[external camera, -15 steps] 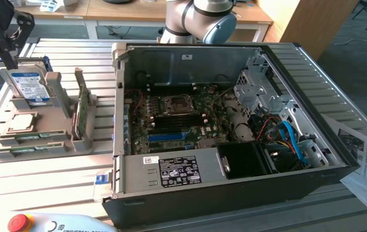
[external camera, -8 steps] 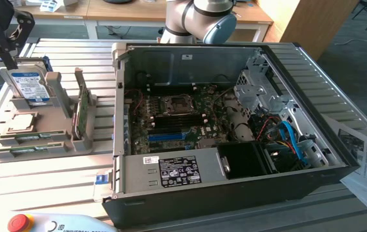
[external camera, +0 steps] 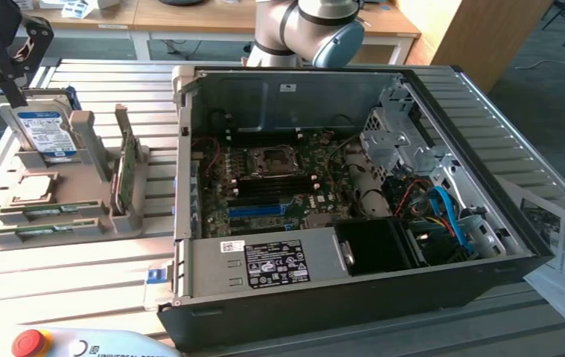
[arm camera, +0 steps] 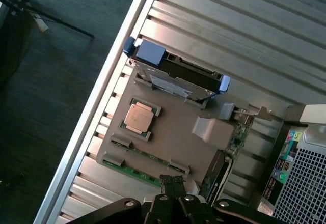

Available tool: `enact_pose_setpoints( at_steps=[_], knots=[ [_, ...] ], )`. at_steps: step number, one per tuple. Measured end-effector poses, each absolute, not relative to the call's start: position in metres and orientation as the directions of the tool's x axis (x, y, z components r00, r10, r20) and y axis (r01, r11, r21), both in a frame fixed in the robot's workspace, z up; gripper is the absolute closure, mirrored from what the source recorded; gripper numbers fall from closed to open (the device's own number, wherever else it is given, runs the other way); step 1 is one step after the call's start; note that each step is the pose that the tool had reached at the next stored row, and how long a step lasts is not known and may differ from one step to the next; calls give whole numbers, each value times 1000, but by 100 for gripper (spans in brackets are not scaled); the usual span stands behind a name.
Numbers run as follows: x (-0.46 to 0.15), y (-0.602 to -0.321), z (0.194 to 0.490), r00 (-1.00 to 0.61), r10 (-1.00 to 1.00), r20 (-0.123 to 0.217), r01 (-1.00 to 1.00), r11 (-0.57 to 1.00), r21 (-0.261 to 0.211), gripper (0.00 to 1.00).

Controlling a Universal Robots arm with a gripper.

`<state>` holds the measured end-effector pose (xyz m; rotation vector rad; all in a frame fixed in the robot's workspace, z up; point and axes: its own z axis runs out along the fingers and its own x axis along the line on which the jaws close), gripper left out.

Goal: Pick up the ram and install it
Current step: 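Pick up the ram and move it above insertion slot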

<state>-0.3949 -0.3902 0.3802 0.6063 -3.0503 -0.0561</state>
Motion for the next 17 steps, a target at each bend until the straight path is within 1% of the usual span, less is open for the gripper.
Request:
enact_pose_setpoints(
  at_steps=[17],
  knots=[
    [-395,-390,380,-845,-534,23,-533,845,41,89]
  ],
)
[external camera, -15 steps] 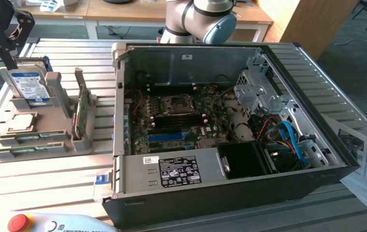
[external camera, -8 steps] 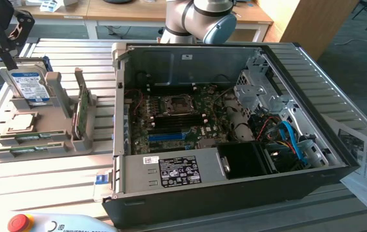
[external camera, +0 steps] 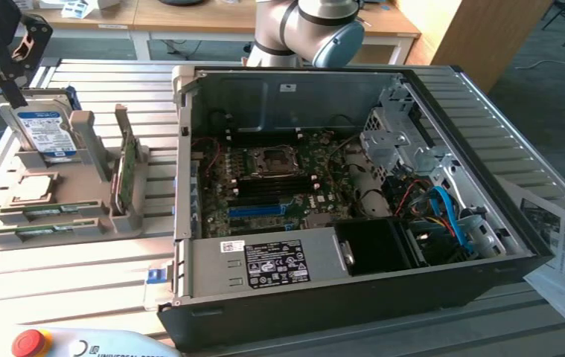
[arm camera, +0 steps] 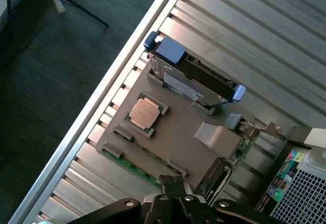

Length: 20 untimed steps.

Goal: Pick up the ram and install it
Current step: 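Pick up the ram and move it above insertion slot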

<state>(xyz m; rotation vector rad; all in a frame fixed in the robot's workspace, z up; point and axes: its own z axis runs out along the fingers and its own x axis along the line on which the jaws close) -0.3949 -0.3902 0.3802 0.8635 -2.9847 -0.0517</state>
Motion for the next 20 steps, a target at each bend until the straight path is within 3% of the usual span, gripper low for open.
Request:
enact_pose_setpoints(
  at_steps=[20],
  knots=[
    [-395,-390,380,-706,-707,25,-706,707,40,89]
  ],
)
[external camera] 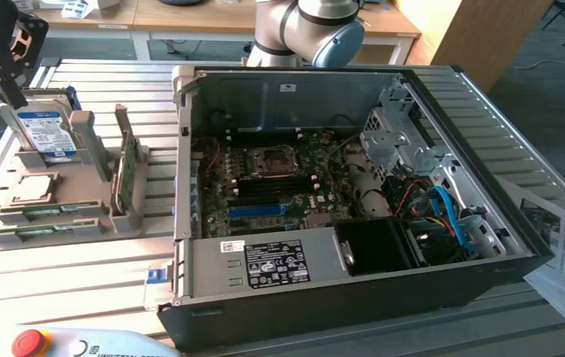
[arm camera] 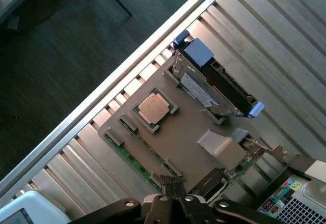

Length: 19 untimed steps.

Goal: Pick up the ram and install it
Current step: 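Pick up the ram and move it above insertion slot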

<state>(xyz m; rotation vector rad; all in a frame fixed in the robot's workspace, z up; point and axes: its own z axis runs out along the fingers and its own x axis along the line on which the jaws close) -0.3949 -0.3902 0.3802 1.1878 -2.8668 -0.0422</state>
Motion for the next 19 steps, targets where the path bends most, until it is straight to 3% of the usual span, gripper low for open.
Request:
enact_pose_setpoints(
  at_steps=[19],
  knots=[
    [-395,-390,380,-548,-836,27,-835,548,38,89]
  ],
)
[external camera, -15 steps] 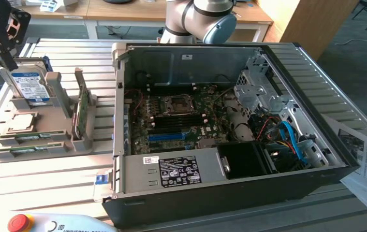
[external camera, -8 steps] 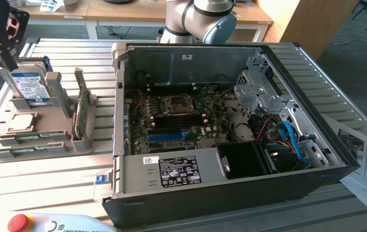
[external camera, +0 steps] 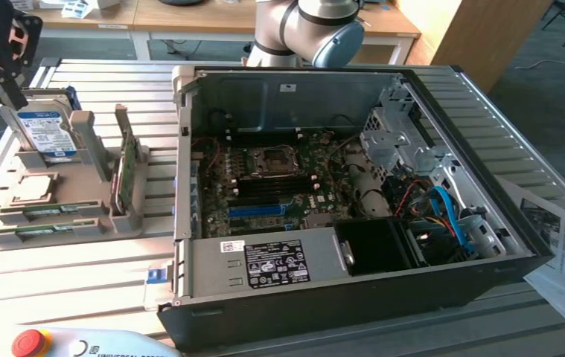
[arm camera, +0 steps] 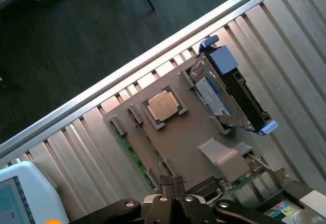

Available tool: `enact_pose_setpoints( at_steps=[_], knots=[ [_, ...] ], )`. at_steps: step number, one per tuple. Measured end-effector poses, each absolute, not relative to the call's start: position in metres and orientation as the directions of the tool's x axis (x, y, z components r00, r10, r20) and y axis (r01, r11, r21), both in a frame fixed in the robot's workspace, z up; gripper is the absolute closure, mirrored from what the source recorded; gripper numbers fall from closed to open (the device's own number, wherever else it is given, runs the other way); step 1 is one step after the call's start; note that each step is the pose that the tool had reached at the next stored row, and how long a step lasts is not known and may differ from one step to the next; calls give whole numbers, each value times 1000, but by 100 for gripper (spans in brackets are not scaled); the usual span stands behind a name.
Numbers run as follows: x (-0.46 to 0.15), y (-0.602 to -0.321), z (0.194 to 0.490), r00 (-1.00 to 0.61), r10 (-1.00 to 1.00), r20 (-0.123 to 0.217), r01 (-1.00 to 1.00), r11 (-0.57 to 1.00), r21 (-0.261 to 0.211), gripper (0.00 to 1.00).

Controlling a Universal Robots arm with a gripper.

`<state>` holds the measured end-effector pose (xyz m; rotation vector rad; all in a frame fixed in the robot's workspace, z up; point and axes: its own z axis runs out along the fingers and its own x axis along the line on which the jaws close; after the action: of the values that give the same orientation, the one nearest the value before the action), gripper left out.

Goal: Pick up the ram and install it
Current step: 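Pick up the ram and move it above insertion slot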

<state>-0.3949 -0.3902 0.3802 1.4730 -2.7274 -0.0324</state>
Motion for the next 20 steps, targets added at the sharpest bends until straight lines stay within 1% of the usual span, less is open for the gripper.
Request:
enact_pose_setpoints(
  at_steps=[20],
  knots=[
    [-395,-390,380,-352,-936,30,-935,353,37,89]
  ],
)
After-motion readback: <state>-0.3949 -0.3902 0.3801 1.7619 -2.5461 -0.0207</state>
